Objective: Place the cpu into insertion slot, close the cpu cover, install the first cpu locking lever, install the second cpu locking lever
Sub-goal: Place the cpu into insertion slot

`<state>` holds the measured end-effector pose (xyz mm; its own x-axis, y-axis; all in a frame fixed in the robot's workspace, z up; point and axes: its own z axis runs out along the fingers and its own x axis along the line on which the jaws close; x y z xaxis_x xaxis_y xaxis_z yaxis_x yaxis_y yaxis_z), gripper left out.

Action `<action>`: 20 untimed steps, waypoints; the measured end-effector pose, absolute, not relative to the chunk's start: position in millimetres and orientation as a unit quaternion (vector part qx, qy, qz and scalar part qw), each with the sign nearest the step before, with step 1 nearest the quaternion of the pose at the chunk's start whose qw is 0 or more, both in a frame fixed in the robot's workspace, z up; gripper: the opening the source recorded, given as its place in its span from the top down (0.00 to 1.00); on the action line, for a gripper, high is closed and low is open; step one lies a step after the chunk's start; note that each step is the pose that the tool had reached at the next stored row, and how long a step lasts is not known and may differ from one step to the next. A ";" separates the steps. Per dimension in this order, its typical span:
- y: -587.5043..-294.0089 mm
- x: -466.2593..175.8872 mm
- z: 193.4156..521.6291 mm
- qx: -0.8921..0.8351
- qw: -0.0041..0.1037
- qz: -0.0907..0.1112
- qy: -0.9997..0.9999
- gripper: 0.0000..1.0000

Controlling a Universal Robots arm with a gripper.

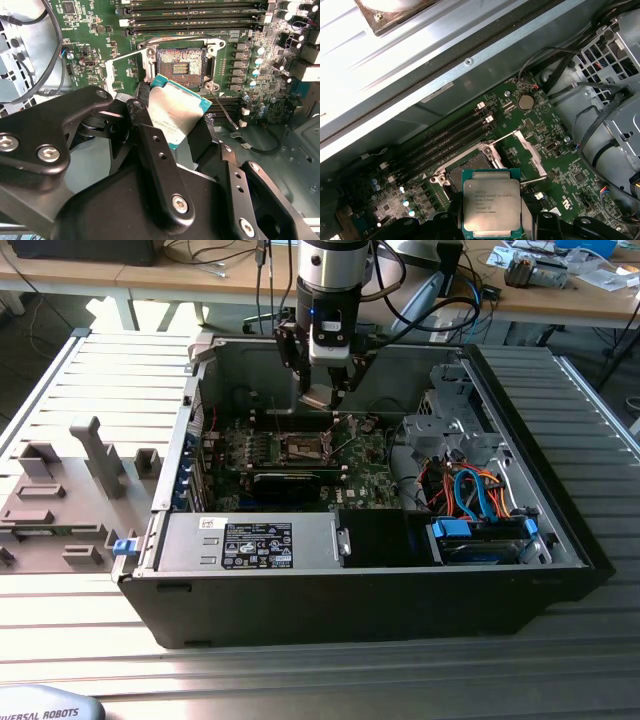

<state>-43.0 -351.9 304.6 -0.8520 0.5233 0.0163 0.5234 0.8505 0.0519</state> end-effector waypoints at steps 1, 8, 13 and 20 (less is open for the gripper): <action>-351.9 -43.0 304.6 -0.272 0.001 -0.027 -0.962 0.46; -351.9 -43.0 304.6 -0.274 0.001 -0.027 -0.961 0.46; -351.9 -43.0 304.6 -0.276 0.001 -0.027 -0.961 0.46; -351.9 -43.0 304.6 -0.278 0.001 -0.027 -0.960 0.46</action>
